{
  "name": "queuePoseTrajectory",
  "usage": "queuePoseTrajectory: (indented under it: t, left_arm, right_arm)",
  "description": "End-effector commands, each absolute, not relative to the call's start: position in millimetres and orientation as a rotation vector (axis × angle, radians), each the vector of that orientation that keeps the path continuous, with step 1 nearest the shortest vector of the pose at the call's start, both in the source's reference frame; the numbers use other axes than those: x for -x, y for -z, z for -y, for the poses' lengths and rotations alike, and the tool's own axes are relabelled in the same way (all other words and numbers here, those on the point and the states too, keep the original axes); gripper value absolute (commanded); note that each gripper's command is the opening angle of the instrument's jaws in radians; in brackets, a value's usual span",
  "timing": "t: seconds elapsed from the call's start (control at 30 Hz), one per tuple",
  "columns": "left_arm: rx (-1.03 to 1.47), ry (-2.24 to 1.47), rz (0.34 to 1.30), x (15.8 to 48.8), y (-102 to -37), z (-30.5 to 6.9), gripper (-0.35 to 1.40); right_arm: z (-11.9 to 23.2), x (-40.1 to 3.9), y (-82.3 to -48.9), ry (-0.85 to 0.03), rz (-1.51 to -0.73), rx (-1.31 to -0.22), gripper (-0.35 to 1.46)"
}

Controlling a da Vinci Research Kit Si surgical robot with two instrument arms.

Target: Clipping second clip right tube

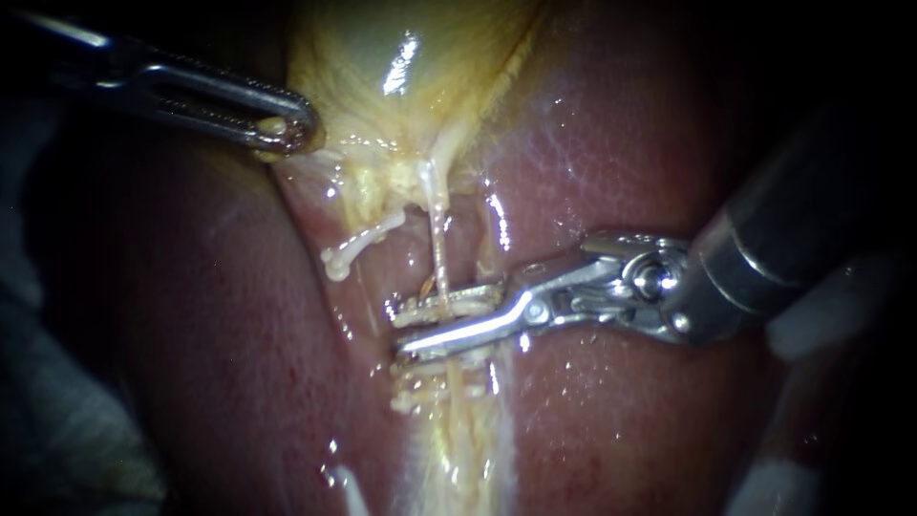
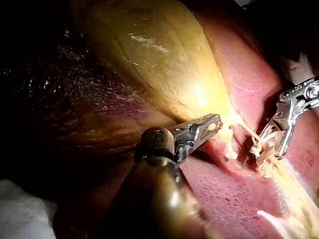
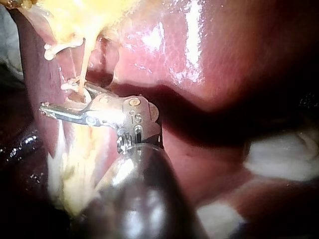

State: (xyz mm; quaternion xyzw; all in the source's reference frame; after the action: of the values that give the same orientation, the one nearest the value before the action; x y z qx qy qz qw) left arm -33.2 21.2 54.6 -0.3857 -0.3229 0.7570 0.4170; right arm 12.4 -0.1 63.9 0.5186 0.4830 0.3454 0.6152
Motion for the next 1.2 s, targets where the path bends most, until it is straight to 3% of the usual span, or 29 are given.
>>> queuePoseTrajectory:
  t: [0.03,0.23,0.63,0.83,1.2]
  left_arm:
    - [0.969,-1.900,0.810,33.2,-54.7,-21.2,-0.35]
    - [0.969,-1.900,0.810,33.2,-54.7,-21.2,-0.35]
    - [0.969,-1.900,0.810,33.2,-54.7,-21.1,-0.35]
    - [0.969,-1.900,0.810,33.2,-54.7,-21.1,-0.35]
    - [0.968,-1.900,0.810,33.2,-54.6,-21.1,-0.35]
  right_arm:
    - [0.1,-12.4,-63.5,-0.790,-1.112,-1.201,0.49]
    - [0.3,-12.5,-63.1,-0.751,-1.110,-1.233,0.44]
    - [-0.2,-12.0,-63.0,-0.723,-1.104,-1.257,0.03]
    - [-0.2,-11.9,-63.0,-0.726,-1.101,-1.261,-0.35]
    - [0.1,-11.5,-63.2,-0.750,-1.081,-1.283,-0.35]
